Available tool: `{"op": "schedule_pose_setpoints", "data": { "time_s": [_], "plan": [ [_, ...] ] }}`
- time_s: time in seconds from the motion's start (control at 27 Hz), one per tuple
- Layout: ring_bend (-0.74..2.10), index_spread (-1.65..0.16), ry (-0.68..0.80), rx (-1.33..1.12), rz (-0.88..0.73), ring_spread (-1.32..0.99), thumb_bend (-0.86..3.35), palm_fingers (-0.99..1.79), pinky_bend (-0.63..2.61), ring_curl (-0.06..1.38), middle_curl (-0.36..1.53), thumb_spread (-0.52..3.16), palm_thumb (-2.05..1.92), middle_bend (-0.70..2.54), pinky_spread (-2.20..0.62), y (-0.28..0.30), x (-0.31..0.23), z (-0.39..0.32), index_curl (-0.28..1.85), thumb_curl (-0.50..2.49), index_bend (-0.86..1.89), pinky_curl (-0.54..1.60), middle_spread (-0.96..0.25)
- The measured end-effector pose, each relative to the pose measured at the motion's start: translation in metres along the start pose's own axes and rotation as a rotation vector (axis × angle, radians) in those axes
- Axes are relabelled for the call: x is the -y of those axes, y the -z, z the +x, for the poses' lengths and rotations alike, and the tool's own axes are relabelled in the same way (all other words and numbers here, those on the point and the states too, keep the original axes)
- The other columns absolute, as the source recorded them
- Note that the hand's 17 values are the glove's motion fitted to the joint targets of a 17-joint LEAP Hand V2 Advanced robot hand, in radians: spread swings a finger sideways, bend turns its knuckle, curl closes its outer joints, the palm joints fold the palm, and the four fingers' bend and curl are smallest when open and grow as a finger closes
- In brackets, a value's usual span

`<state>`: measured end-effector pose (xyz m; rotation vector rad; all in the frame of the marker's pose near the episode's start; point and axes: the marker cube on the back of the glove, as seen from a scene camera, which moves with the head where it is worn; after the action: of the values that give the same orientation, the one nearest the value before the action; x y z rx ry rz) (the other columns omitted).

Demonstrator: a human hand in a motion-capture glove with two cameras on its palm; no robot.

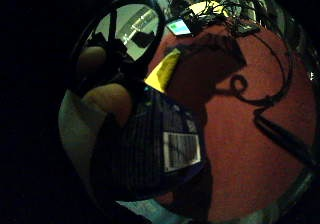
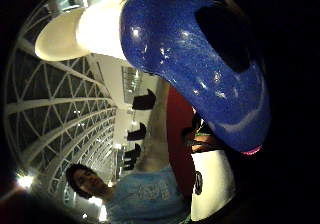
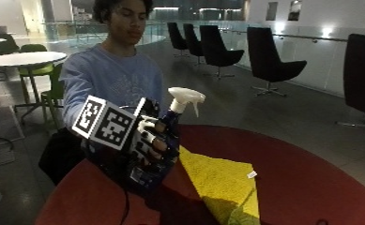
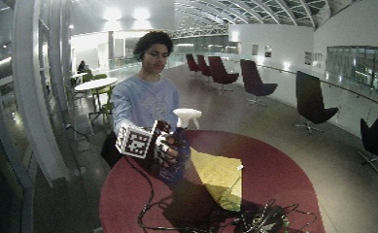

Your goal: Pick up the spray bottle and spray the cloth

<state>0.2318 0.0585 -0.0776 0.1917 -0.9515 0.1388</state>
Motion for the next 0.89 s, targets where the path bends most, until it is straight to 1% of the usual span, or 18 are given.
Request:
{"op": "schedule_pose_setpoints", "data": {
  "time_s": [0.33,0.48,0.52,0.7,0.89],
  "plan": [
    [0.57,-0.32,-0.142,-0.161,-0.249,0.02,-0.02,0.79,0.46,0.36,0.32,0.86,0.97,0.14,0.26,0.0071,-0.0078,0.0048,0.28,0.58,0.13,0.37,-0.02],
    [0.57,-0.32,-0.2,-0.258,-0.304,0.03,-0.02,0.79,0.47,0.36,0.32,0.85,0.98,0.15,0.26,0.007,-0.0076,0.0057,0.29,0.6,0.13,0.37,-0.02],
    [0.54,-0.32,-0.215,-0.284,-0.317,0.03,-0.02,0.85,0.44,0.35,0.35,0.85,0.98,0.27,0.26,0.0063,-0.0071,0.0059,0.28,0.6,0.09,0.36,-0.03],
    [0.53,-0.32,-0.278,-0.399,-0.375,0.04,-0.02,0.86,0.43,0.35,0.37,0.84,0.98,0.29,0.26,0.0013,-0.0043,0.0058,0.26,0.62,0.09,0.36,-0.03],
    [0.52,-0.32,-0.311,-0.447,-0.406,0.04,-0.02,0.86,0.42,0.35,0.38,0.83,0.99,0.29,0.26,-0.0022,-0.0023,0.0026,0.25,0.64,0.08,0.36,-0.02]
  ]
}}
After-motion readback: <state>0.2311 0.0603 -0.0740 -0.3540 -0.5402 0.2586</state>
